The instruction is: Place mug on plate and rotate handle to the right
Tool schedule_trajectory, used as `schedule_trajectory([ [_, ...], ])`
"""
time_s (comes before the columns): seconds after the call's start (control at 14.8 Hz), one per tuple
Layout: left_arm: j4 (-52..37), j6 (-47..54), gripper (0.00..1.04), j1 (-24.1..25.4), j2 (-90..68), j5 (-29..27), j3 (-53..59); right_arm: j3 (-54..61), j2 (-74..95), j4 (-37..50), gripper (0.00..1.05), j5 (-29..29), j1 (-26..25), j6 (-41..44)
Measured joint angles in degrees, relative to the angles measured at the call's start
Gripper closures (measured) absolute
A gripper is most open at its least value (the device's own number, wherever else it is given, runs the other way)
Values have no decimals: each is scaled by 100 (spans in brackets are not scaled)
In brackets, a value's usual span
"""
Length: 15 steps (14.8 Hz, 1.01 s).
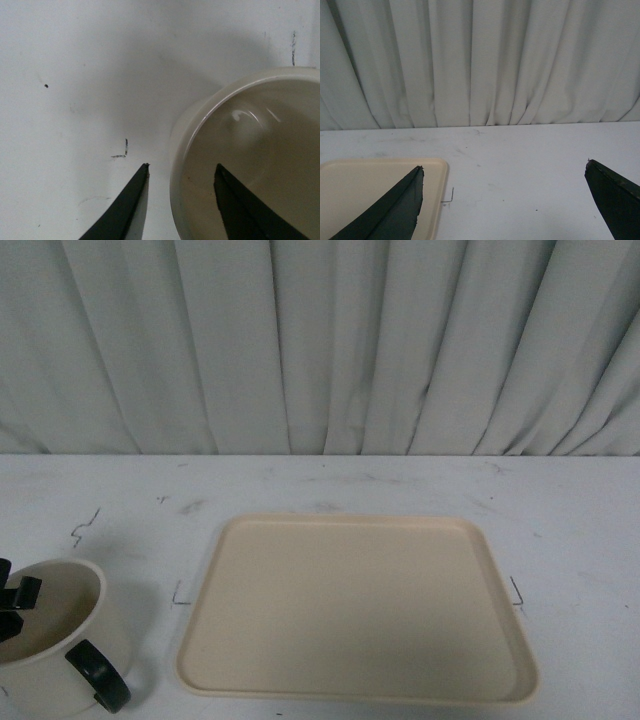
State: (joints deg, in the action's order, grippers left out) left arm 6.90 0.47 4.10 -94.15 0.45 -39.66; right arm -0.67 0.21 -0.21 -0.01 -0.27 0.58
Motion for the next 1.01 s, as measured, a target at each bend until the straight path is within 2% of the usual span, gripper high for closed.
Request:
schedule_trajectory([
  [0.2, 157, -24, 102, -2, 201, 28, 35, 0, 0, 0, 6, 0, 0, 0],
  [0.34, 544, -24, 102, -280, 887, -72, -9, 0, 0, 0, 6, 0, 0, 0],
  [0.41, 684, -24, 102, -643, 1095, -76, -225, 0, 0, 0, 6, -2, 0, 0],
  [0.54, 769, -125, 102, -1558, 977, -103, -868, 0, 0, 0, 6, 0, 0, 0],
  [0.74, 833, -205, 102, -3003, -92, -216, -1777, 0, 0, 0, 6, 0, 0, 0],
  [0.88, 957, -308, 102, -3392, -706, -83, -2227, 0, 0, 0, 6, 0, 0, 0],
  [1.01, 1027, -376, 102, -3508, -1281, -101, -2660, 0, 0, 0, 6, 0, 0, 0],
])
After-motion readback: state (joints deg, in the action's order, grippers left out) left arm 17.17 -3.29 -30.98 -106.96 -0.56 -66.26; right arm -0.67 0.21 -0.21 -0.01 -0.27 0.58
